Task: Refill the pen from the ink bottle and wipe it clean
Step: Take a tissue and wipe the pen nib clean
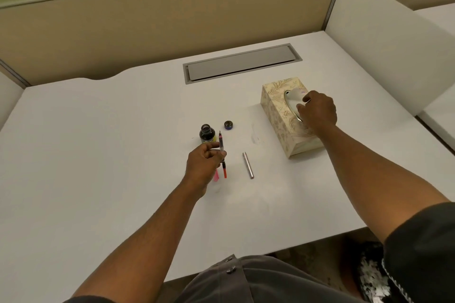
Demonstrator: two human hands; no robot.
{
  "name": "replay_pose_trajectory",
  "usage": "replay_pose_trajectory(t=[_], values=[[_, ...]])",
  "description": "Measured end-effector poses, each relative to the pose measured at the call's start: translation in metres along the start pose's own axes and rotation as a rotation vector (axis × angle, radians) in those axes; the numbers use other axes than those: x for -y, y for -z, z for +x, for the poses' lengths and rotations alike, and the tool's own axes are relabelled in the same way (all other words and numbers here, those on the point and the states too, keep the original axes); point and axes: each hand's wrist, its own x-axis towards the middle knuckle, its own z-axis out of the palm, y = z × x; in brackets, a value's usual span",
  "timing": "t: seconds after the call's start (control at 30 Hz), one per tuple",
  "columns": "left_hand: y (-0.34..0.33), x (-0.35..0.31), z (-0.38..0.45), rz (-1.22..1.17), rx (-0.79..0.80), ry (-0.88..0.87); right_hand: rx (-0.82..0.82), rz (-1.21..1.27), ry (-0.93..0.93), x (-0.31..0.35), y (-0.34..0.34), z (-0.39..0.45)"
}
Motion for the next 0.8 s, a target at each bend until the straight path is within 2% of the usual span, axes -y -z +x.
replay_pose_trajectory(t=[0.4,0.6,0.7,0.8], values=[[0.004,0.000,0.004,0.010,-0.026,0.008,0.056,-0.078,-0.008,0.003,-0.005,0.019],[0.007,0.002,0.005,0.013,-0.036,0.019,0.028,-0.155,0.036,0.006,-0.009,0.022],[0.007,0.002,0.005,0.014,-0.036,0.014,0.007,-0.173,0.116,0.009,-0.007,0.020],[0.006,0.001,0.005,0.018,-0.032,0.012,0.000,-0.126,0.122,0.013,-0.001,0.019]])
